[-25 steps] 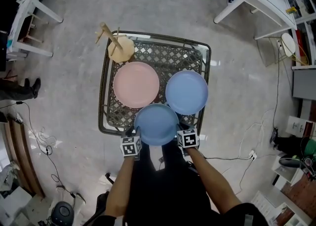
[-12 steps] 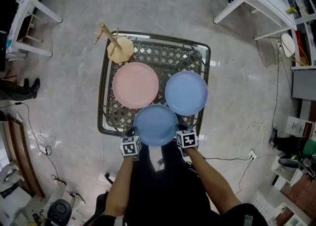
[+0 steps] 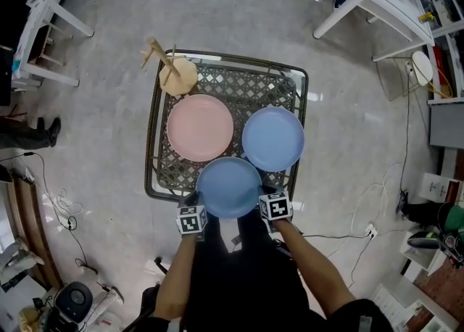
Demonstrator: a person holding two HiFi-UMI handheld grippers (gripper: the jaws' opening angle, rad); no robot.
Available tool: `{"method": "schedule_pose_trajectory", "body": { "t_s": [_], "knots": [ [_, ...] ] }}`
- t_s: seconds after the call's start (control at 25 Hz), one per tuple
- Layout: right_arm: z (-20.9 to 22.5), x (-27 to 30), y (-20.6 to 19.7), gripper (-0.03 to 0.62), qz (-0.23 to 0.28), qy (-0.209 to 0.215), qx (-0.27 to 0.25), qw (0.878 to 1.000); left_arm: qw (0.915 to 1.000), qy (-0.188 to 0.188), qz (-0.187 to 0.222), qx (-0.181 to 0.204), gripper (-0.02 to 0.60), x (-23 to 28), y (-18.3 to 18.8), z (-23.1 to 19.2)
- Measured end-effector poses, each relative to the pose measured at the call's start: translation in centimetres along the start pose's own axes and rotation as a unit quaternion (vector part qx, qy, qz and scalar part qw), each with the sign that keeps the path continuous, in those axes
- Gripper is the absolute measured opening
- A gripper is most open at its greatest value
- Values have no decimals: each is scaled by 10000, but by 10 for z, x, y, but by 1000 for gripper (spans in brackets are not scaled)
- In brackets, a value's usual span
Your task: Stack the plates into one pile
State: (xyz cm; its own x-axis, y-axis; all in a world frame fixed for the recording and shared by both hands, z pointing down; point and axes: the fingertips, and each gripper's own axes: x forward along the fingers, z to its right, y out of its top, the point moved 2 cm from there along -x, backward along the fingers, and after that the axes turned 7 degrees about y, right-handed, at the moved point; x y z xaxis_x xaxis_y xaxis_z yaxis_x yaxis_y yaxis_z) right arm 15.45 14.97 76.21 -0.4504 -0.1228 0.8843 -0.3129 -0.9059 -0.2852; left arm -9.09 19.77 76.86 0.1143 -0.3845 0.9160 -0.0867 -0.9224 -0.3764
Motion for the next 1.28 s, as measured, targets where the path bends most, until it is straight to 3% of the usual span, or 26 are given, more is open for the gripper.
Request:
{"method": "schedule_pose_trajectory", "body": {
  "t_s": [0.52,1.0,1.28],
  "knots": [
    [-17,-33,33,26,259,306,-354,9986,9980,203,319,-499,34,-42,13,0],
    [-29,-67,68,24,569,584,-835,9932,9900,571,804,-1006,28,-87,33,6],
    [-38,-76,96,21,764,589,-957,9907,9870,638,1025,-1065,28,-103,52,1]
  ]
}}
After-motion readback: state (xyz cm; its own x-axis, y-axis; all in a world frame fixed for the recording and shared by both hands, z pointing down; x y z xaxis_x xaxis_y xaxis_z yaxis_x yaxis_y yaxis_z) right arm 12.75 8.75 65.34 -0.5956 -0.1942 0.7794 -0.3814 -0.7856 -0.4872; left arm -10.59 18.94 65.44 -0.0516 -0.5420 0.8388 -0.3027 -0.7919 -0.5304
